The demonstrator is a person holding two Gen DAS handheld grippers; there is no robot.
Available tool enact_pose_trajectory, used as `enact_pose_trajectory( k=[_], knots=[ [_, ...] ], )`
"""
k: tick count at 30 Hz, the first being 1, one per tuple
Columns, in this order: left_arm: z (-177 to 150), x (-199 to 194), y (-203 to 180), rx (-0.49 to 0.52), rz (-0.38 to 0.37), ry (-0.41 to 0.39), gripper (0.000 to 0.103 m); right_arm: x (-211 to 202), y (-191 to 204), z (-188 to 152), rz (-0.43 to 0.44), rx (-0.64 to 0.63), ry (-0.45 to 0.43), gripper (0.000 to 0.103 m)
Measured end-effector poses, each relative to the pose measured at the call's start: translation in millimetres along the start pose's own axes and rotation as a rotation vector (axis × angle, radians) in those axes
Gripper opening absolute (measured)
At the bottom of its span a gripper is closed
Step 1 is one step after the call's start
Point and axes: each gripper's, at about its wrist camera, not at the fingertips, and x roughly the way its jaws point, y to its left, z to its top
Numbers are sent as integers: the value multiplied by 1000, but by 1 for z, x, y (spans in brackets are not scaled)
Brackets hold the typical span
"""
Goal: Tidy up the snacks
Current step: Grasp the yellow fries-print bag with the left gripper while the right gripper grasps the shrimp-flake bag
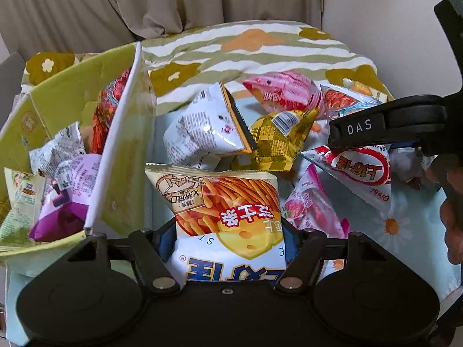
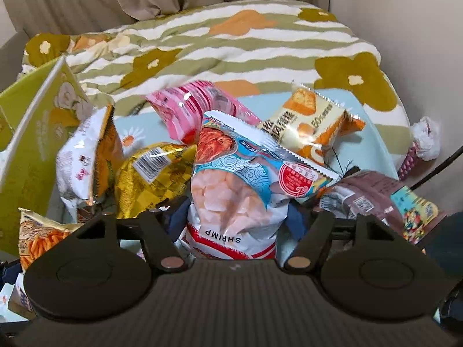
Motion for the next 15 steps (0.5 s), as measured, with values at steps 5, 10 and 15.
enact_pose_trajectory(
  k=[5,10,15],
  knots=[
    [-2,-17,-6,-6,15,-28,72,-21,-3,2,26,-10,-36,83],
    [-3,-36,-10,-25,40,-62,72,-42,-7,2,59,-26,-67,83],
    [-3,-56,-14,-47,77,-94,72,-60,-11,3,95,-61,-99,83]
  ],
)
